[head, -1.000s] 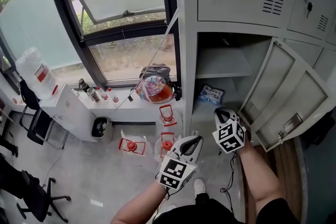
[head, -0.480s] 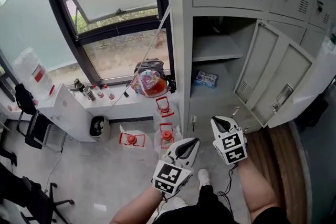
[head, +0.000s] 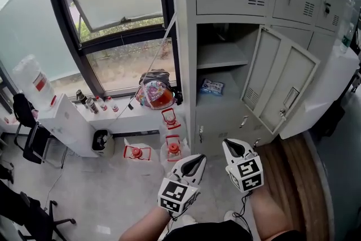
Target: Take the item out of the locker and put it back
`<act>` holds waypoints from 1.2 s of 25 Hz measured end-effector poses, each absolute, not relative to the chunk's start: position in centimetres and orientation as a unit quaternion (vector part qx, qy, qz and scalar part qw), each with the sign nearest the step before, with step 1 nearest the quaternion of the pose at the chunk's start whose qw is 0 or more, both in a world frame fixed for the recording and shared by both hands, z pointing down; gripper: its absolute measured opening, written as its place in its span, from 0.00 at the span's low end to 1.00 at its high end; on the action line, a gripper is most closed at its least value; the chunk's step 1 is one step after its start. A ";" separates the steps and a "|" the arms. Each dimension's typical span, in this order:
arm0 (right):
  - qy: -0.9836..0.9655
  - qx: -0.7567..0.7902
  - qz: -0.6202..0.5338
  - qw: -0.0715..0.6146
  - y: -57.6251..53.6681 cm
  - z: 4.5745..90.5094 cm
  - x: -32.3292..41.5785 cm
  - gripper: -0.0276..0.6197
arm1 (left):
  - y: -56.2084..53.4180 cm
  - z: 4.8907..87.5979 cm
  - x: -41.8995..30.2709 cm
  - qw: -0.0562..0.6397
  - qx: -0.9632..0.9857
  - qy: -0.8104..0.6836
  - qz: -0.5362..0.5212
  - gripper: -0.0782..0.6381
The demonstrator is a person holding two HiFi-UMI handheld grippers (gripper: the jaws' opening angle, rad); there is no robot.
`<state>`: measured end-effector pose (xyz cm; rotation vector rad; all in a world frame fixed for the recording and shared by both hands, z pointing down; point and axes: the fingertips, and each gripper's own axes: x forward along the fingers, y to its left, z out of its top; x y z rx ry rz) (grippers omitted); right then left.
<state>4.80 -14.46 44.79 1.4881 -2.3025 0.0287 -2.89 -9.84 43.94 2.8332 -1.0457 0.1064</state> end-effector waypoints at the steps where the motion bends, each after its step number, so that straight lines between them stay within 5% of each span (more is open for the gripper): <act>1: -0.825 0.530 0.013 0.194 -14.1 44.7 4.9 0.12 | -9.7 43.8 -2.8 0.059 0.935 -0.349 0.034 0.13; 30: -0.884 0.442 0.033 0.148 -9.0 43.9 13.5 0.12 | -6.4 42.8 7.5 0.058 0.894 -0.442 0.035 0.13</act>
